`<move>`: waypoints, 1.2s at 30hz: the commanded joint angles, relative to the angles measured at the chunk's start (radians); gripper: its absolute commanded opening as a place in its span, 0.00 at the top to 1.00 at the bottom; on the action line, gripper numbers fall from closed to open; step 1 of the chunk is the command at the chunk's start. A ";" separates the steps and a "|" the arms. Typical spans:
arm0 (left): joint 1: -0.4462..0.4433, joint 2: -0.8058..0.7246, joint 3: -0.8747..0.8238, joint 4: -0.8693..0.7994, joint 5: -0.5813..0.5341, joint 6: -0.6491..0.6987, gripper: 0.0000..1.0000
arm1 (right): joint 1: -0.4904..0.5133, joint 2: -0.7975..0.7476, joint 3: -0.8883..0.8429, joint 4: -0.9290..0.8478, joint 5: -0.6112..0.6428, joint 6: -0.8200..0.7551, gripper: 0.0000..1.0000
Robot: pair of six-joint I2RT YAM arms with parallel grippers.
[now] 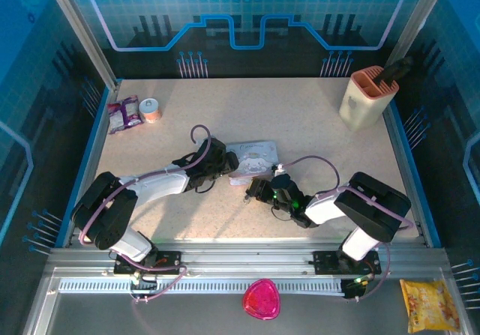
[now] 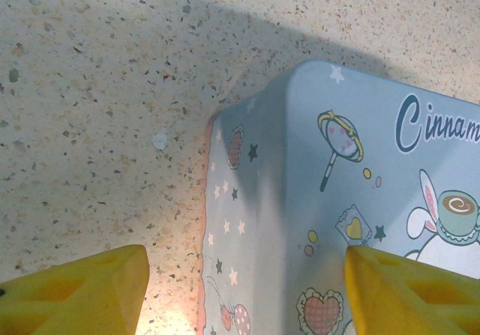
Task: Unlock a padlock with a key
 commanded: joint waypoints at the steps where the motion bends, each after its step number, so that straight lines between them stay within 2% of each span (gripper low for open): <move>1: 0.005 0.027 -0.021 -0.112 -0.032 0.004 0.31 | 0.017 0.012 -0.021 -0.068 -0.017 0.026 0.73; 5: 0.005 0.029 -0.017 -0.114 -0.033 0.006 0.31 | 0.034 -0.015 -0.033 -0.099 0.002 0.019 0.74; 17: 0.005 0.025 -0.024 -0.110 -0.028 0.002 0.31 | 0.036 0.031 -0.051 0.008 -0.013 0.015 0.76; 24: 0.006 0.019 -0.027 -0.105 -0.023 0.000 0.31 | 0.033 0.075 -0.016 0.008 -0.021 0.012 0.70; 30: -0.001 0.029 -0.027 -0.101 -0.020 -0.004 0.32 | 0.038 0.075 0.010 -0.053 -0.005 -0.006 0.69; 36: -0.004 0.030 -0.025 -0.104 -0.026 -0.006 0.32 | 0.039 0.076 0.008 -0.051 0.007 -0.002 0.77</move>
